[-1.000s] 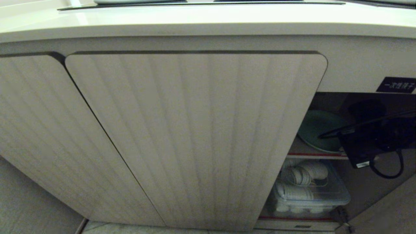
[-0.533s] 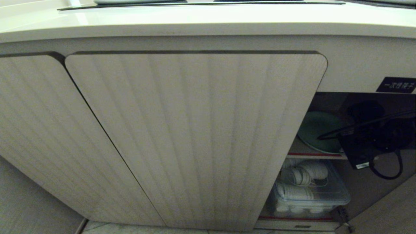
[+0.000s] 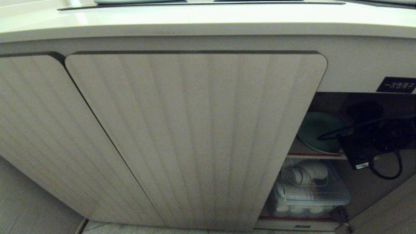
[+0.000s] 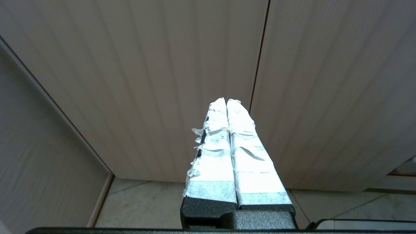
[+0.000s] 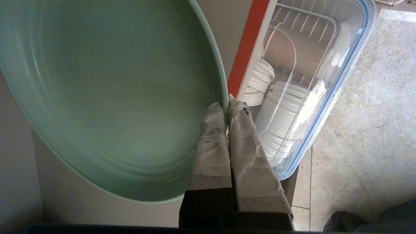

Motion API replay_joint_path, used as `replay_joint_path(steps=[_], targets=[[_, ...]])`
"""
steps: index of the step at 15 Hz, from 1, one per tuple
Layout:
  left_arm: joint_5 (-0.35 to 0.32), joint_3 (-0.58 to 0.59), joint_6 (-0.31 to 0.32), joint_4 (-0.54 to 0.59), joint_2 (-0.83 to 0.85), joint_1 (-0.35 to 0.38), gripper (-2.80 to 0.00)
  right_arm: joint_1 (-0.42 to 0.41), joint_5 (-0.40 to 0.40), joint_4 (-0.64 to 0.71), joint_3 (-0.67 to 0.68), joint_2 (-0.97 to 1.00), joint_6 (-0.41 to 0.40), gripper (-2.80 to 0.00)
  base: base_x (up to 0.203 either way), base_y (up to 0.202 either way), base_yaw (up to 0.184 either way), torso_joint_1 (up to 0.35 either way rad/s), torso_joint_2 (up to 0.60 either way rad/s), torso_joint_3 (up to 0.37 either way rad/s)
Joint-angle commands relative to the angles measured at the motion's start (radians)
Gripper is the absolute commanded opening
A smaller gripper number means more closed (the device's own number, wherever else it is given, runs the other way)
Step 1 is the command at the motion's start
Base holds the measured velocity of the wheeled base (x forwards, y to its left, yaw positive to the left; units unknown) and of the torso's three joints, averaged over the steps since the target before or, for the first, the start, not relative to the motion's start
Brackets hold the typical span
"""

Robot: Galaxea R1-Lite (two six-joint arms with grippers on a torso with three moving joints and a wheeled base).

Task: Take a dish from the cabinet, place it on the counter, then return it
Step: Put it back into the cabinet

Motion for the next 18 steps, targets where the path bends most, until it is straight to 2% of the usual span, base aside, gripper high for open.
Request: replay_joint_path(steps=[1, 2, 18], targets=[[0.001, 0.0, -0.001, 0.0, 0.0, 0.0, -2.8, 0.0, -0.001, 0.0, 0.001, -0.001, 0.008, -2.8, 0.0, 0.0, 0.0, 0.0, 0.0, 0.0], [0.001, 0.0, -0.001, 0.0, 0.0, 0.0, -2.8, 0.0, -0.001, -0.001, 0.001, -0.003, 0.008, 0.0, 0.0, 0.0, 0.0, 0.0, 0.0, 0.0], [0.001, 0.0, -0.001, 0.0, 0.0, 0.0, -2.8, 0.001, -0.003, 0.001, 0.012, -0.03, 0.003, 0.0, 0.0, 0.0, 0.0, 0.0, 0.0, 0.0]])
